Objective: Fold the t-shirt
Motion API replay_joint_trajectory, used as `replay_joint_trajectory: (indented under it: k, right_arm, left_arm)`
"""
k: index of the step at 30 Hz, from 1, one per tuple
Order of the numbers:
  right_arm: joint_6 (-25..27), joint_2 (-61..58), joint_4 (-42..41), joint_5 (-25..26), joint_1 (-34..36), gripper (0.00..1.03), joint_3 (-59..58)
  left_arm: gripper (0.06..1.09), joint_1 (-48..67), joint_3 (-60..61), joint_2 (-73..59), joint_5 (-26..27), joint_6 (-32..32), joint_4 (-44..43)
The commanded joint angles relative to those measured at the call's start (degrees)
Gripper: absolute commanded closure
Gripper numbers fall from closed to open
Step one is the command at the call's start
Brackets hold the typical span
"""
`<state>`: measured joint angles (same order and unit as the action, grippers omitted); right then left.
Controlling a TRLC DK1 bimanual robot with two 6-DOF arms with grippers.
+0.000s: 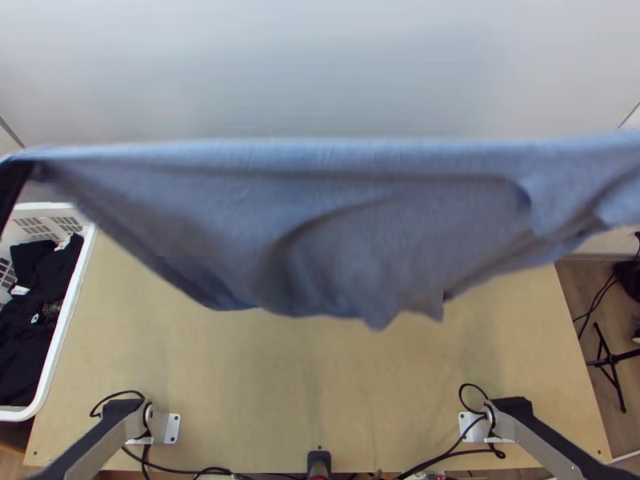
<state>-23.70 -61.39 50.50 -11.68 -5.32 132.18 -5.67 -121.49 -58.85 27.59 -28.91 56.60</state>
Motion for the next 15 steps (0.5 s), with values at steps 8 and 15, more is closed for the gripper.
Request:
replay_joint_trajectory:
  k: [8,15]
  right_arm:
    - [-4.1,7.6,9.2,-3.6,2.9,1.0,1.5]
    - [1.2,7.0,10.4,-3.5,1.5,1.0,-6.8]
  left_arm:
    - [1.05,-3.5,3.5,13.1,-5.3,5.1,4.5]
    - [1.05,-3.0,11.5,13.8,-5.4,9.4,4.1]
